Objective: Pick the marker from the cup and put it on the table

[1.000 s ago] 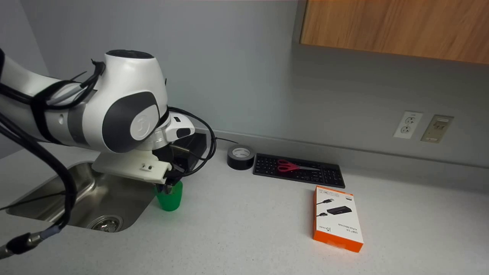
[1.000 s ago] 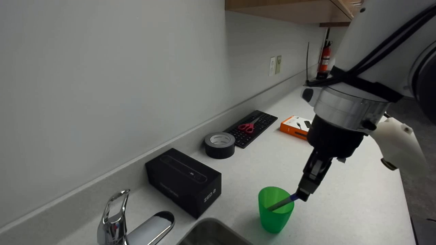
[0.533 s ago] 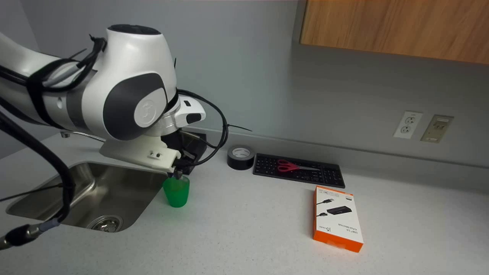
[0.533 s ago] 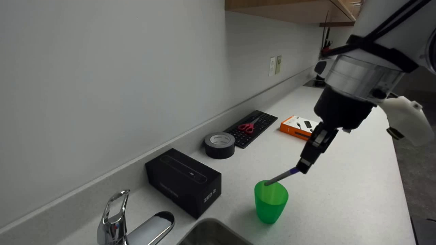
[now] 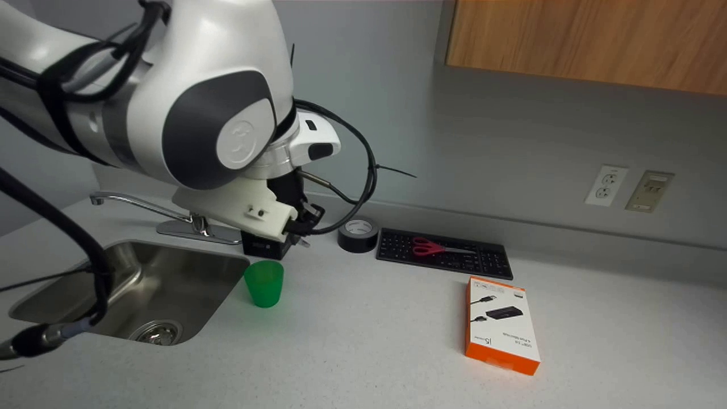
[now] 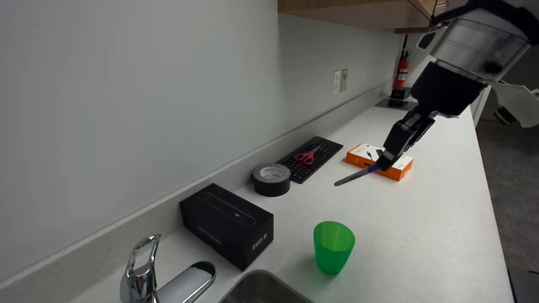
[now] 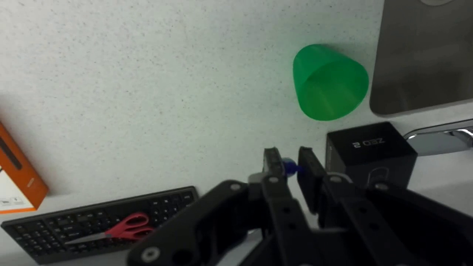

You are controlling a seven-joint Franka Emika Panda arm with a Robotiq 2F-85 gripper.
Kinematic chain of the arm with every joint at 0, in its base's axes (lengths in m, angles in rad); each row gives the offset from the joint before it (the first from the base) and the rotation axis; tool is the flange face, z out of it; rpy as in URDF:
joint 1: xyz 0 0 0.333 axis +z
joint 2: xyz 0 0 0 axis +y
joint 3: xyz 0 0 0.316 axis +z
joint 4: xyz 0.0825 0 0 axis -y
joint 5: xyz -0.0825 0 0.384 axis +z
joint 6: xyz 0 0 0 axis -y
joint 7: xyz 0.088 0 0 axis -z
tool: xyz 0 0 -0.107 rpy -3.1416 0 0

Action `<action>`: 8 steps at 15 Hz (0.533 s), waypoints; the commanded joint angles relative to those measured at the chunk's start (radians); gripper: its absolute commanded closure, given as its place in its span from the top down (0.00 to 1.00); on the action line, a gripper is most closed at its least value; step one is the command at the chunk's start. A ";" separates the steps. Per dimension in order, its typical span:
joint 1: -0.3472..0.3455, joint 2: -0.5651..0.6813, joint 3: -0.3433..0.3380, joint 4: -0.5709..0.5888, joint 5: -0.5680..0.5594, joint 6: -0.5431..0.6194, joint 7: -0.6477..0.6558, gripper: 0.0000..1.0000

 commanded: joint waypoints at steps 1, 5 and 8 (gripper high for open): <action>-0.053 0.145 -0.005 0.013 -0.017 0.073 0.037 0.04; -0.093 0.388 0.006 0.037 -0.058 0.258 0.147 0.04; -0.061 0.539 -0.008 0.070 -0.056 0.304 0.188 0.04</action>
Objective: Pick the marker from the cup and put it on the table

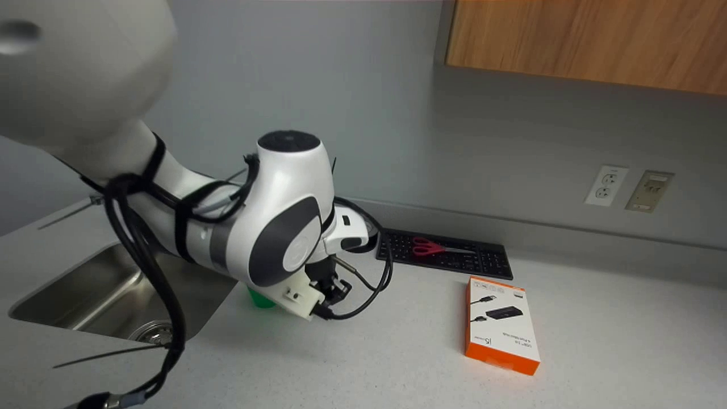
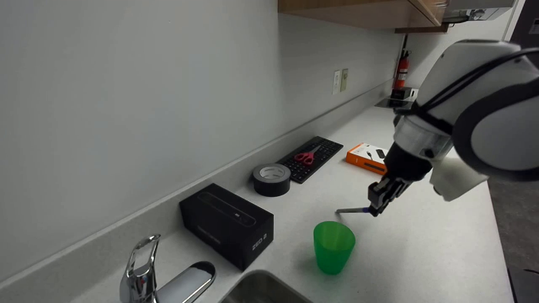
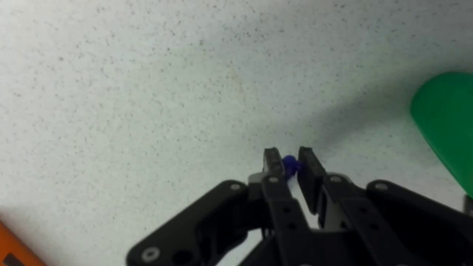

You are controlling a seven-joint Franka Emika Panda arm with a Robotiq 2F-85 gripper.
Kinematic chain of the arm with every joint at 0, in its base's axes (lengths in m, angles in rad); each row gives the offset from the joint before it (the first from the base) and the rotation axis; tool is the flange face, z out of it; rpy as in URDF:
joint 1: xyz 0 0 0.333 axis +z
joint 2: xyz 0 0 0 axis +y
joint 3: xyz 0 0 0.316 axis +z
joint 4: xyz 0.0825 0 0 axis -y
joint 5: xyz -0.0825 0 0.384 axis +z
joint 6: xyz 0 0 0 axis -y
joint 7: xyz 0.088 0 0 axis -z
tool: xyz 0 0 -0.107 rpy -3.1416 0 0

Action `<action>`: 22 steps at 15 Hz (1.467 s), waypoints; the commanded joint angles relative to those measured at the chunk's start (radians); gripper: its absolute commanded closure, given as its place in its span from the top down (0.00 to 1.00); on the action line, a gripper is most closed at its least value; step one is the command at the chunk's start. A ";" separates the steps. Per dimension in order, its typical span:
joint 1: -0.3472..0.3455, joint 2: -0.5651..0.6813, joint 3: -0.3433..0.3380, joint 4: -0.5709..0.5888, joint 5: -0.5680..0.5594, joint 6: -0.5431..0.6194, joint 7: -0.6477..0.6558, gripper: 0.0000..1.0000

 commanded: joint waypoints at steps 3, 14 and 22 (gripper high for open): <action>0.027 0.234 0.037 0.105 0.079 -0.027 -0.009 0.04; 0.015 0.022 0.032 0.099 0.103 -0.259 -0.085 1.00; 0.023 -0.037 0.024 0.105 0.097 -0.311 -0.095 1.00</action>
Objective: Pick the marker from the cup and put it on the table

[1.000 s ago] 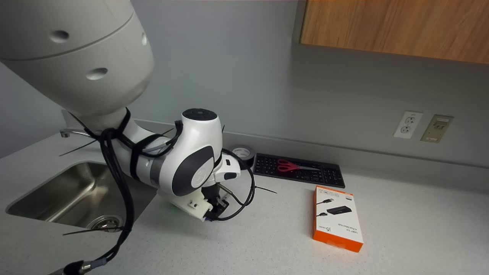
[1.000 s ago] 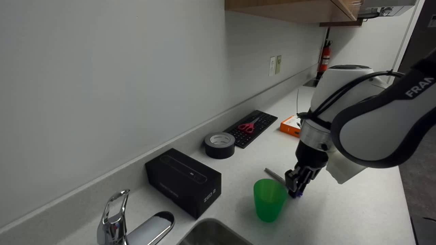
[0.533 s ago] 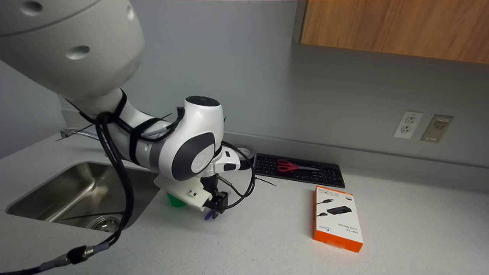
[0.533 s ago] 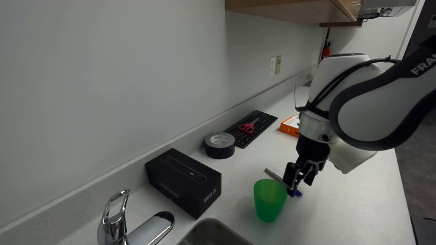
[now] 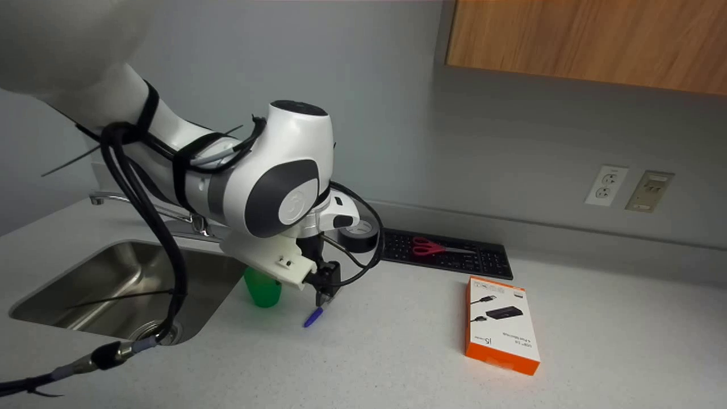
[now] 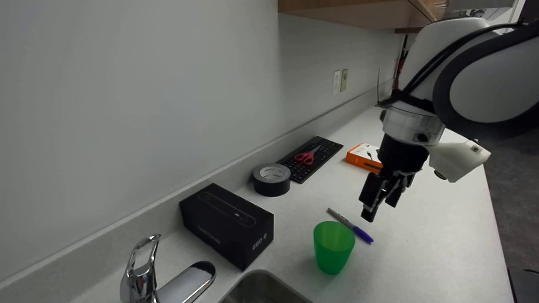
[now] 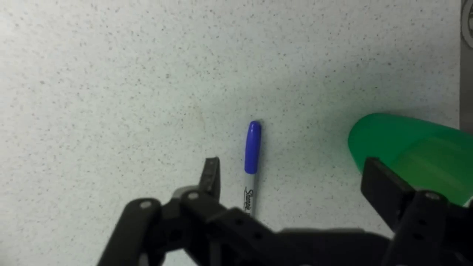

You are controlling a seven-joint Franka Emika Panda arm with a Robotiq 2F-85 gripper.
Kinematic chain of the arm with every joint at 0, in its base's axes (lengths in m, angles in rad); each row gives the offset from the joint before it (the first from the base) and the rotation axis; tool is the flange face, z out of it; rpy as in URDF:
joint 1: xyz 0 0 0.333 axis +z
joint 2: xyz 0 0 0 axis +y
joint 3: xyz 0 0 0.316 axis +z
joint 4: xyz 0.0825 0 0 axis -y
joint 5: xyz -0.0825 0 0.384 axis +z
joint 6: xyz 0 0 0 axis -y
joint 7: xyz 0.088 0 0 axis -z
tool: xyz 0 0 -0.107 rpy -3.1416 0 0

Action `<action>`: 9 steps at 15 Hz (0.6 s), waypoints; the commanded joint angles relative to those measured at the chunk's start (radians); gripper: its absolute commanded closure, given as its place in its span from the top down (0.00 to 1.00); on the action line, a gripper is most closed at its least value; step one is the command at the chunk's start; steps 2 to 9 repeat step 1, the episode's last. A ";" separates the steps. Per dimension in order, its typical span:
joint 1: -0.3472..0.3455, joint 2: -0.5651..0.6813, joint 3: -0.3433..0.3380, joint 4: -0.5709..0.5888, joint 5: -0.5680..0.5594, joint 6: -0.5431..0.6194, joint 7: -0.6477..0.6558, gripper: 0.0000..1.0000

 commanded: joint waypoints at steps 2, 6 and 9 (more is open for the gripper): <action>0.009 -0.002 -0.009 -0.003 -0.002 -0.003 0.001 1.00; 0.009 -0.002 -0.009 -0.003 -0.002 -0.003 0.001 1.00; 0.009 -0.002 -0.009 -0.003 -0.002 -0.003 0.001 1.00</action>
